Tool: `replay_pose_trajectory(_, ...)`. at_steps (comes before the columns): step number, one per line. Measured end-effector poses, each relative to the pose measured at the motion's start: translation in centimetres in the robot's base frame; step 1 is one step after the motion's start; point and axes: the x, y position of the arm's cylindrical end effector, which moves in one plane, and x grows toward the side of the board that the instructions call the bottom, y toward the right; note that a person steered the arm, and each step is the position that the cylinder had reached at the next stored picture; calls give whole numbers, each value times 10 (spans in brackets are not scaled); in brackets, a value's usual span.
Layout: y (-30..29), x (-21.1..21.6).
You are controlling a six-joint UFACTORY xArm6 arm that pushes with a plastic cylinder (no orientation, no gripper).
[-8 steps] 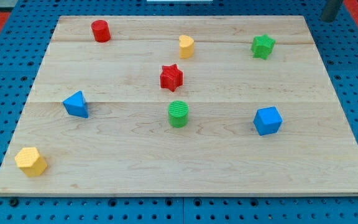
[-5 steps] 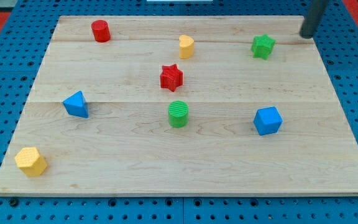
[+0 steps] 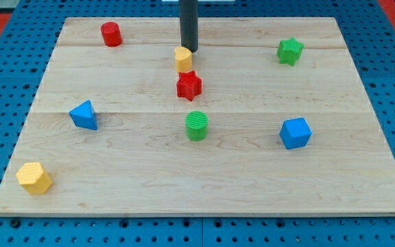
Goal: Keep the yellow heart at the top side of the red star
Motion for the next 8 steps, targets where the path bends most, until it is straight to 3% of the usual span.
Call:
replay_pose_trajectory(1, -46, 1)
replay_pose_trajectory(3, -35, 54)
replay_pose_trajectory(4, -31, 30)
replay_pose_trajectory(6, -12, 22)
replay_pose_trajectory(7, 38, 18)
replay_pose_trajectory(8, 65, -33)
